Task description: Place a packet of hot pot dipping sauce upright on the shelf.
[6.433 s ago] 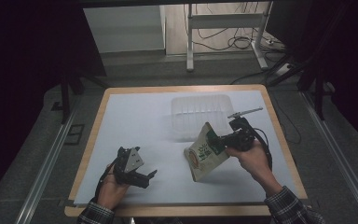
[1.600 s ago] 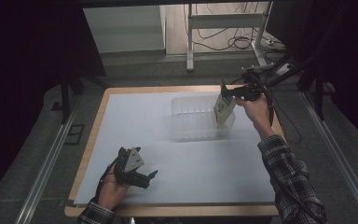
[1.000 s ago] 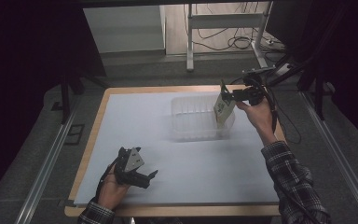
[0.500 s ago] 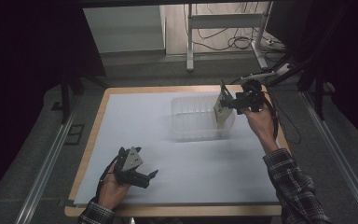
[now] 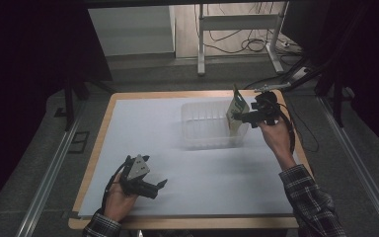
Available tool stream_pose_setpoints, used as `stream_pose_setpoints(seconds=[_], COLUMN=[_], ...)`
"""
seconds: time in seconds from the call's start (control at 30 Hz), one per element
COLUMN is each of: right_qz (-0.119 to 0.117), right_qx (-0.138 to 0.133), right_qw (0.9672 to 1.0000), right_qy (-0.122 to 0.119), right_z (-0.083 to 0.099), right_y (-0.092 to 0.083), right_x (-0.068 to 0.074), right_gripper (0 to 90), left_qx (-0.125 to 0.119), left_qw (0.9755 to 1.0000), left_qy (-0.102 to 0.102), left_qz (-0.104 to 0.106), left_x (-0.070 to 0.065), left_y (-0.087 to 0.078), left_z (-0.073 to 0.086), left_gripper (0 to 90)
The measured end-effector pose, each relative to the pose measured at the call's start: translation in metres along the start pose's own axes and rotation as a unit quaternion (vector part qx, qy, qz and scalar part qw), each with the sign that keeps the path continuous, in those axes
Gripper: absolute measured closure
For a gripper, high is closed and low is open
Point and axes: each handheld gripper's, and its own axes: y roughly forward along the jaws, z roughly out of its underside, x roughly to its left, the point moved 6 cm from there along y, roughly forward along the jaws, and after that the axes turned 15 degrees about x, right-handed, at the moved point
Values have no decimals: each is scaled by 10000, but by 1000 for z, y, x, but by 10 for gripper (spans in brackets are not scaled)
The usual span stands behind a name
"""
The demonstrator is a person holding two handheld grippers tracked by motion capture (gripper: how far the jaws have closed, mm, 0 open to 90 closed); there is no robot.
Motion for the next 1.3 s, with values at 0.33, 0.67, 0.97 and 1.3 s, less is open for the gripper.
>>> stream_pose_setpoints(seconds=[0.33,0.67,0.97,1.3], right_qz=[188,271,159,36], right_qx=[-173,-199,-197,-152], right_qw=[9994,9991,9993,9992], right_qy=[-221,-272,-286,-377], right_z=[11,24,39,52], right_y=[0,1,1,-8], right_x=[5,6,7,8], right_gripper=[41,35,27,0], left_qx=[11,21,34,23], left_qw=[10000,10000,9999,9999], left_qy=[47,71,89,96], left_qz=[-34,-59,-66,-74], left_x=[0,0,-1,-1], left_y=[1,1,1,0], left_z=[0,1,1,1], left_gripper=[0,0,0,0])
